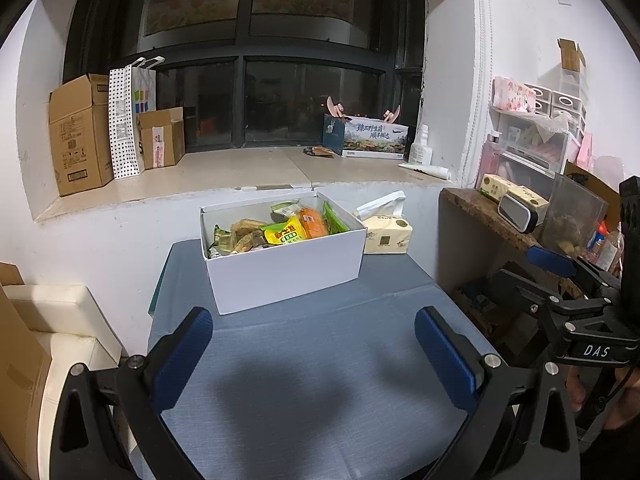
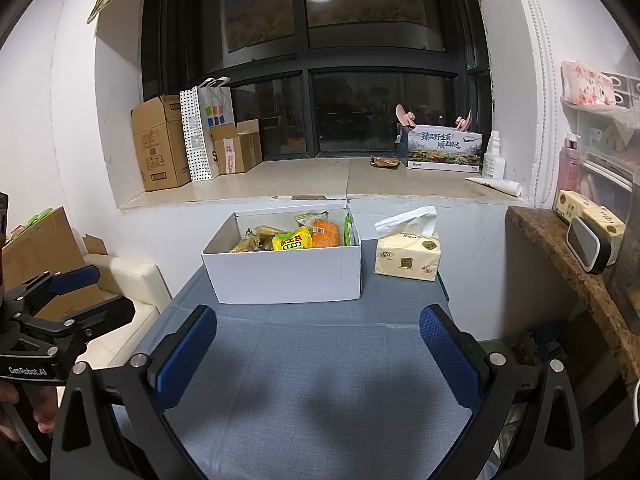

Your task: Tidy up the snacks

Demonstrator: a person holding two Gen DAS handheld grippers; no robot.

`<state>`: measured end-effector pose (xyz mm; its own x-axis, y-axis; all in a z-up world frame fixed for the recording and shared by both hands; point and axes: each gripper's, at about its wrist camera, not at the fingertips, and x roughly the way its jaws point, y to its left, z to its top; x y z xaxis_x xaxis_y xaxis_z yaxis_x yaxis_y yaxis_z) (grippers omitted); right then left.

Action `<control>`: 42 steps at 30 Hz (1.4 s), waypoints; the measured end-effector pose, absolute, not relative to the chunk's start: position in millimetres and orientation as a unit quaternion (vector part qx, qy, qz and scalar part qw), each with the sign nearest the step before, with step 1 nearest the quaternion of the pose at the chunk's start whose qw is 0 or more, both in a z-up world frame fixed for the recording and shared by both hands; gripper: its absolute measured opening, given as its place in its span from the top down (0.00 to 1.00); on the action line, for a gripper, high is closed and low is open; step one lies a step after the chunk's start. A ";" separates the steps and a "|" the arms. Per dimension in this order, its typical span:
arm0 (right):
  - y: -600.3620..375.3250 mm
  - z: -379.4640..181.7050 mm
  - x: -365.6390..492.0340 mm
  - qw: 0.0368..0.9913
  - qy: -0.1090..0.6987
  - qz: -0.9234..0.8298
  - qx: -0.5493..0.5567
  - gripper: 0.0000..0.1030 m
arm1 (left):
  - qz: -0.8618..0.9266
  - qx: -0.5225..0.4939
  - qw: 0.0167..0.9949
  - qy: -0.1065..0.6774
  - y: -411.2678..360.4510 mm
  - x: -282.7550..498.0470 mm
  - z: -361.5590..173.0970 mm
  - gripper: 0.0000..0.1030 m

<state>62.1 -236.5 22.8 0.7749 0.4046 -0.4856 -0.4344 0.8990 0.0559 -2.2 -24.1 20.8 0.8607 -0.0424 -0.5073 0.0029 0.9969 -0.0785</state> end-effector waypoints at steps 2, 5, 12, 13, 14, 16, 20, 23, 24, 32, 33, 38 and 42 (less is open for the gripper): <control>-236.4 23.2 61.6 0.942 0.250 0.223 -0.030 0.00 | -0.012 -0.037 0.964 0.264 -24.3 -2.4 20.7 0.00; -235.8 23.6 61.6 0.942 0.251 0.222 -0.029 0.00 | -0.011 -0.035 0.964 0.264 -26.0 -2.3 20.2 0.00; -235.4 22.6 62.1 0.941 0.252 0.223 -0.027 0.00 | -0.012 -0.034 0.964 0.265 -26.2 -2.1 19.3 0.00; -235.4 22.5 62.0 0.942 0.252 0.222 -0.027 0.00 | -0.012 -0.034 0.964 0.265 -26.3 -2.2 19.4 0.00; -235.6 22.4 62.2 0.941 0.252 0.223 -0.027 0.00 | -0.012 -0.033 0.964 0.265 -26.3 -2.2 19.5 0.00; -235.9 22.4 62.4 0.942 0.252 0.222 -0.027 0.00 | -0.012 -0.033 0.964 0.265 -26.6 -2.2 19.0 0.00; -236.1 21.7 61.9 0.941 0.252 0.222 -0.027 0.00 | -0.011 -0.033 0.964 0.265 -26.3 -2.1 18.1 0.00; -235.8 21.7 61.8 0.942 0.252 0.222 -0.027 0.00 | -0.012 -0.032 0.964 0.265 -26.1 -2.1 17.8 0.00; -235.9 21.7 61.9 0.941 0.252 0.222 -0.027 0.00 | -0.011 -0.032 0.963 0.266 -26.3 -2.2 17.9 0.00; -235.7 21.3 61.8 0.941 0.252 0.222 -0.027 0.00 | -0.013 -0.031 0.963 0.266 -26.2 -3.0 16.2 0.00; -235.5 20.8 61.6 0.941 0.253 0.222 -0.027 0.00 | -0.013 -0.031 0.963 0.266 -26.2 -2.8 16.1 0.00; -235.5 20.4 59.8 0.942 0.253 0.221 -0.026 0.00 | -0.013 -0.030 0.964 0.266 -26.7 -3.2 15.6 0.00; -235.8 20.4 60.7 0.942 0.254 0.219 -0.025 0.00 | -0.013 -0.029 0.963 0.267 -26.6 -2.9 15.8 0.00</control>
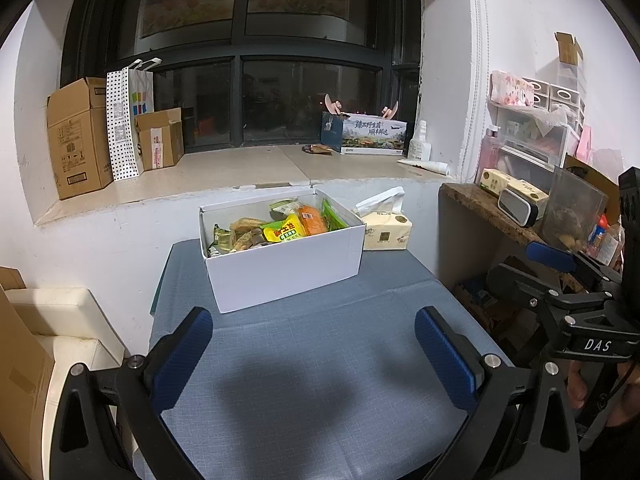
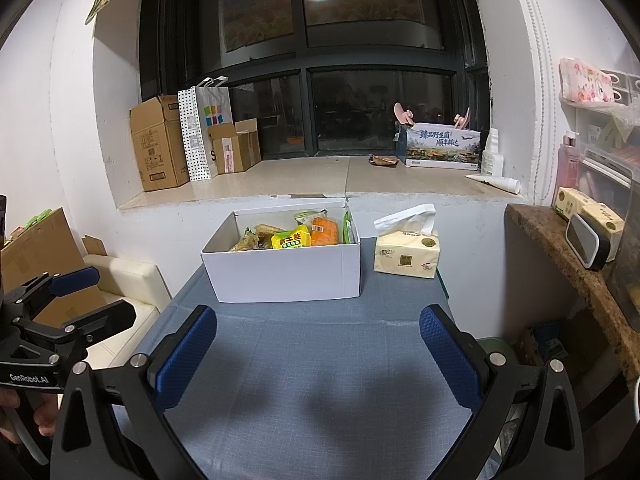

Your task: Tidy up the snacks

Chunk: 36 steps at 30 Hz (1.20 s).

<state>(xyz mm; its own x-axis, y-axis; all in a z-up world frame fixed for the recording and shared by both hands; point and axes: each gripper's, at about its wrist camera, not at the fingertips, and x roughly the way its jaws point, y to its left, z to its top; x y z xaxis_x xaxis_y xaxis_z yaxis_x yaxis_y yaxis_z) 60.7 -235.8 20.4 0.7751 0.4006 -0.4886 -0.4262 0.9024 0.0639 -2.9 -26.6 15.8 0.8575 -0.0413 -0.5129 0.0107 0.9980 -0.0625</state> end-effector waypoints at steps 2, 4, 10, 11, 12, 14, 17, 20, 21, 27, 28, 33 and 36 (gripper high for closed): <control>-235.7 20.1 60.7 0.942 0.254 0.220 -0.025 0.00 | -0.013 -0.029 0.964 0.266 -26.5 -2.8 15.7 0.00; -235.4 20.0 60.5 0.942 0.254 0.219 -0.026 0.00 | -0.014 -0.029 0.964 0.266 -26.8 -3.1 15.6 0.00; -234.1 19.3 61.0 0.942 0.256 0.217 -0.027 0.00 | -0.015 -0.029 0.963 0.268 -27.3 -3.5 14.5 0.00; -234.0 19.1 60.8 0.942 0.256 0.217 -0.027 0.00 | -0.015 -0.028 0.963 0.268 -27.7 -3.6 14.6 0.00; -234.1 19.2 60.9 0.942 0.255 0.218 -0.027 0.00 | -0.015 -0.027 0.963 0.268 -28.2 -3.9 14.6 0.00; -234.0 19.1 60.4 0.942 0.255 0.217 -0.027 0.00 | -0.017 -0.025 0.963 0.268 -29.3 -2.9 15.2 0.00; -233.9 19.5 60.8 0.942 0.255 0.218 -0.026 0.00 | -0.018 -0.024 0.963 0.268 -30.4 -2.5 16.4 0.00; -234.0 19.4 60.9 0.942 0.255 0.218 -0.026 0.00 | -0.018 -0.023 0.963 0.268 -31.0 -1.6 17.0 0.00; -233.8 19.7 60.8 0.942 0.255 0.218 -0.026 0.00 | -0.018 -0.023 0.963 0.268 -31.2 -2.3 17.2 0.00; -233.8 19.3 60.0 0.942 0.255 0.218 -0.026 0.00 | -0.018 -0.023 0.963 0.268 -31.9 -2.6 17.2 0.00; -233.9 18.8 59.4 0.941 0.256 0.218 -0.027 0.00 | -0.018 -0.023 0.963 0.268 -32.1 -2.9 17.3 0.00; -233.2 17.6 59.4 0.941 0.258 0.218 -0.027 0.00 | -0.020 -0.020 0.963 0.267 -33.2 -3.3 17.8 0.00; -231.4 16.4 58.9 0.940 0.259 0.219 -0.027 0.00 | -0.023 -0.021 0.964 0.263 -32.4 -4.5 19.1 0.00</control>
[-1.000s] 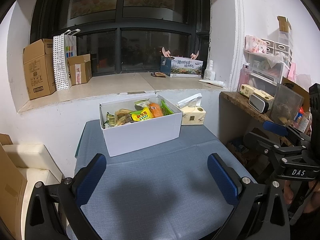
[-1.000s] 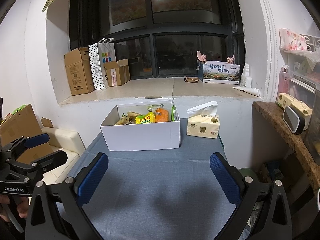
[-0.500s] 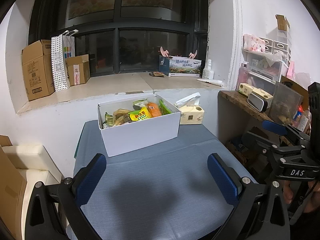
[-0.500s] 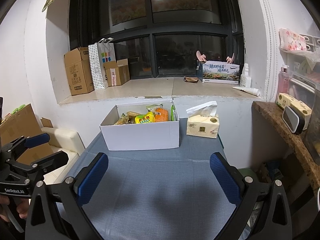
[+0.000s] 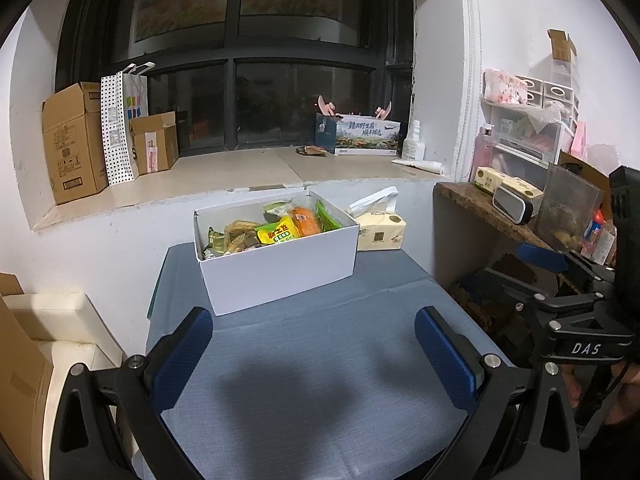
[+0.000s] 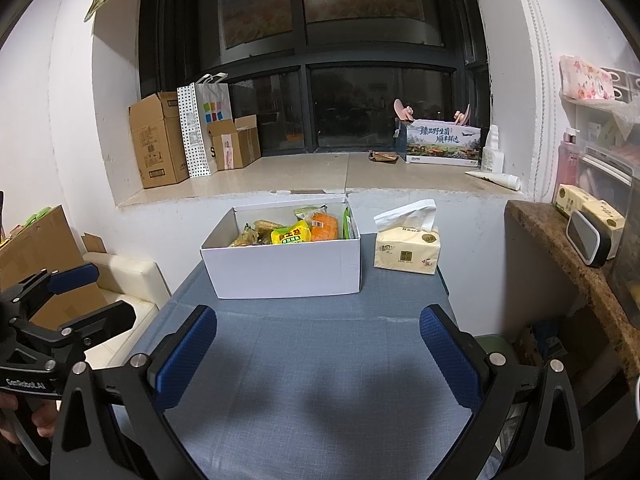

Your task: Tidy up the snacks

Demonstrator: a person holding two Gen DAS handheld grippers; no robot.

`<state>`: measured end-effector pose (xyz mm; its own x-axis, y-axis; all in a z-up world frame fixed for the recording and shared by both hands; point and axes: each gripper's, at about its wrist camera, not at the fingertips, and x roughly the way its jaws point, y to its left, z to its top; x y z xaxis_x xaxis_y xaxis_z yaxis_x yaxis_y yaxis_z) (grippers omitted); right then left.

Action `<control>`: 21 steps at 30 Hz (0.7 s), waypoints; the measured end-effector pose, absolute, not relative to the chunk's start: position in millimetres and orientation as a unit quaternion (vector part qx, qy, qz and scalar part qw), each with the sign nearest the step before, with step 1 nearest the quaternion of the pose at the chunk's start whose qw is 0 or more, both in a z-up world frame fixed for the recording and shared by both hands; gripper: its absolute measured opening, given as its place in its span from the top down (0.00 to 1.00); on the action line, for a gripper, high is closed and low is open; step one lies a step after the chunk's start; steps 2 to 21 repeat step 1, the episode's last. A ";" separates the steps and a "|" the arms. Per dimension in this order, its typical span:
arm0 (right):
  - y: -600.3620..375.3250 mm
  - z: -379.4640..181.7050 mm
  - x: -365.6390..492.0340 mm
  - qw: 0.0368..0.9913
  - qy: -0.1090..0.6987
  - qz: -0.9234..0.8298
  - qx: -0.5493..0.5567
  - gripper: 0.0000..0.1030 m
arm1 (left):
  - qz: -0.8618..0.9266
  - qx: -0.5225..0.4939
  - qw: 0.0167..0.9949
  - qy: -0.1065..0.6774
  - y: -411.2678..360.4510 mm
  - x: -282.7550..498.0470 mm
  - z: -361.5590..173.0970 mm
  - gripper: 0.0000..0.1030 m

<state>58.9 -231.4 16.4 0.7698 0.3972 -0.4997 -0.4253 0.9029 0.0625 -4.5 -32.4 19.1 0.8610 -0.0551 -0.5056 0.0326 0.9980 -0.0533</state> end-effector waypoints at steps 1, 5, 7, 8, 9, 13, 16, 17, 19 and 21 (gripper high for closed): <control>-230.9 15.9 58.7 0.940 0.260 0.219 -0.028 0.00 | -0.022 -0.021 0.965 0.262 -32.1 -4.7 19.7 0.00; -230.9 15.9 58.7 0.940 0.260 0.219 -0.028 0.00 | -0.022 -0.021 0.965 0.262 -32.1 -4.7 19.7 0.00; -230.9 15.9 58.7 0.940 0.260 0.219 -0.028 0.00 | -0.022 -0.021 0.965 0.262 -32.1 -4.7 19.7 0.00; -230.9 15.9 58.7 0.940 0.260 0.219 -0.028 0.00 | -0.022 -0.021 0.965 0.262 -32.1 -4.7 19.7 0.00; -230.9 15.9 58.7 0.940 0.260 0.219 -0.028 0.00 | -0.022 -0.021 0.965 0.262 -32.1 -4.7 19.7 0.00; -230.9 15.9 58.7 0.940 0.260 0.219 -0.028 0.00 | -0.022 -0.021 0.965 0.262 -32.1 -4.7 19.7 0.00; -230.9 15.9 58.7 0.940 0.260 0.219 -0.028 0.00 | -0.022 -0.021 0.965 0.262 -32.1 -4.7 19.7 0.00; -230.9 15.9 58.7 0.940 0.260 0.219 -0.028 0.00 | -0.022 -0.021 0.965 0.262 -32.1 -4.7 19.7 0.00; -230.9 15.9 58.7 0.940 0.260 0.219 -0.028 0.00 | -0.022 -0.021 0.965 0.262 -32.1 -4.7 19.7 0.00; -230.9 15.9 58.7 0.940 0.260 0.219 -0.028 0.00 | -0.022 -0.021 0.965 0.262 -32.1 -4.7 19.7 0.00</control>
